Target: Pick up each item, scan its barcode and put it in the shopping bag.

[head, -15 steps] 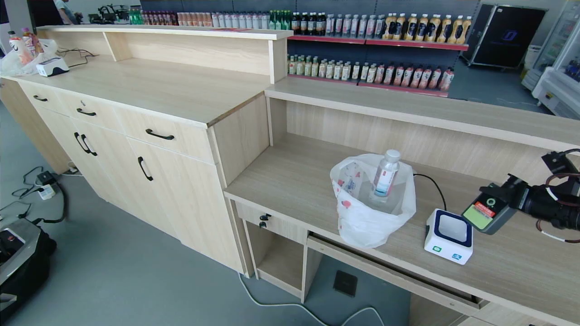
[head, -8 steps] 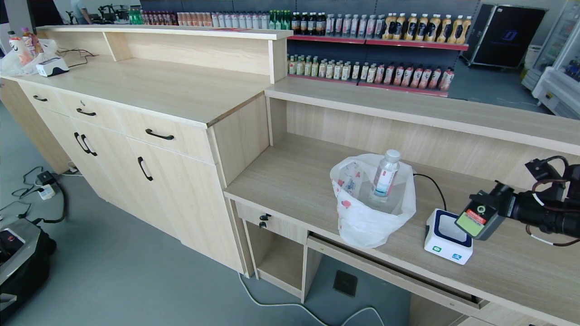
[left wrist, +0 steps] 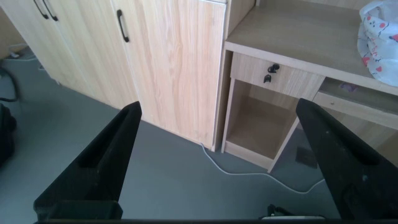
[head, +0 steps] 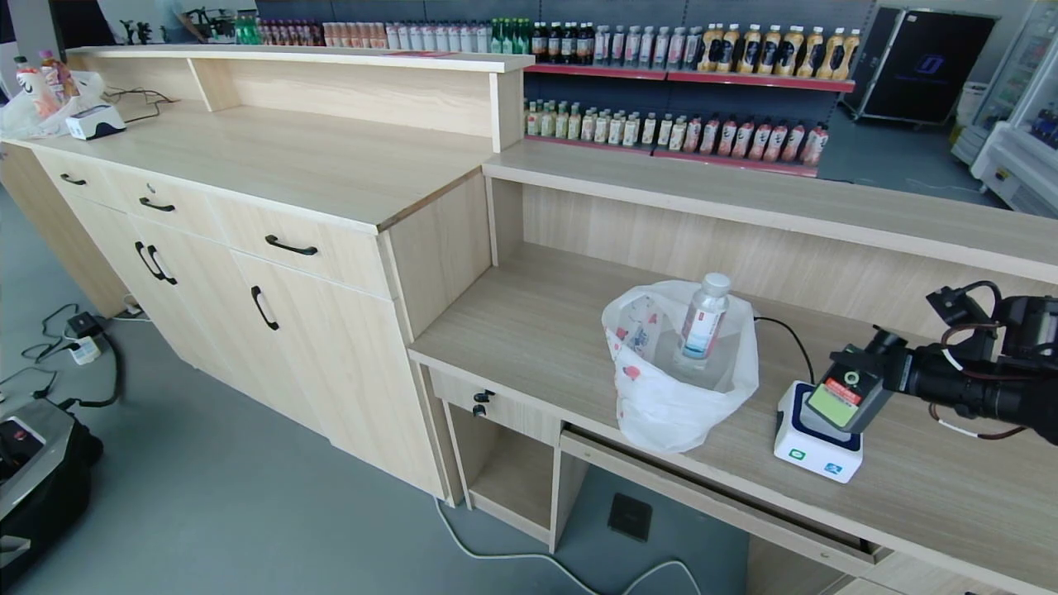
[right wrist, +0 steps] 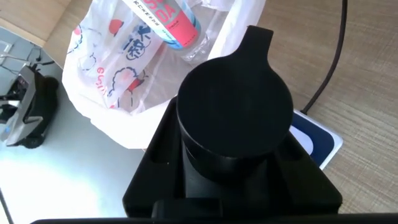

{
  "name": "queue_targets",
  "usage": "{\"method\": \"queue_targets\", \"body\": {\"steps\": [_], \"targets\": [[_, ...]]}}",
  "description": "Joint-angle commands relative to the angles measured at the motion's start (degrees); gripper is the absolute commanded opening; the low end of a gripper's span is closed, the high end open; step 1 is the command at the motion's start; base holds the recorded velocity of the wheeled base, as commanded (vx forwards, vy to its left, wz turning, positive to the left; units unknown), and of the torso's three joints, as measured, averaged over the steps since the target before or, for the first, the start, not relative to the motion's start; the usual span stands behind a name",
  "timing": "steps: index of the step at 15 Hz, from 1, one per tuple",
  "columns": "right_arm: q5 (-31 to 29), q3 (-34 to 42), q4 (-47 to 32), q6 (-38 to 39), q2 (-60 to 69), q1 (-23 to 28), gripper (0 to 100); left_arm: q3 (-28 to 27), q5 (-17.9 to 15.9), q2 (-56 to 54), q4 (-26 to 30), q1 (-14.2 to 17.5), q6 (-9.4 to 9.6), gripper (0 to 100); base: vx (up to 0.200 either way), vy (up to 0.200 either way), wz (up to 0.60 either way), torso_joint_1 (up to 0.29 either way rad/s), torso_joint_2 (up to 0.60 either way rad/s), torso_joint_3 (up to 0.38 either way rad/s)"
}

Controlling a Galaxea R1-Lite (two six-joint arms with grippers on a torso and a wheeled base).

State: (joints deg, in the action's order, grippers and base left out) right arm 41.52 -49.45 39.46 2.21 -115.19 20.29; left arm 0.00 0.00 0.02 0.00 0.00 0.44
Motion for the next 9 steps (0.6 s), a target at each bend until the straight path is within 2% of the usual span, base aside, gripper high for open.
{"method": "queue_targets", "body": {"steps": [1,9], "targets": [[-0.21,-0.39,0.0,-0.1,-0.48,-0.42,0,0.0,0.0,-0.02,0.0,0.0,0.0,100,0.0,0.0,0.0,0.0,0.0,0.0],[-0.3,-0.65,-0.09,-1.85,-0.83,-0.42,0,0.0,0.0,-0.02,0.0,0.0,0.0,100,0.0,0.0,0.0,0.0,0.0,0.0]]}}
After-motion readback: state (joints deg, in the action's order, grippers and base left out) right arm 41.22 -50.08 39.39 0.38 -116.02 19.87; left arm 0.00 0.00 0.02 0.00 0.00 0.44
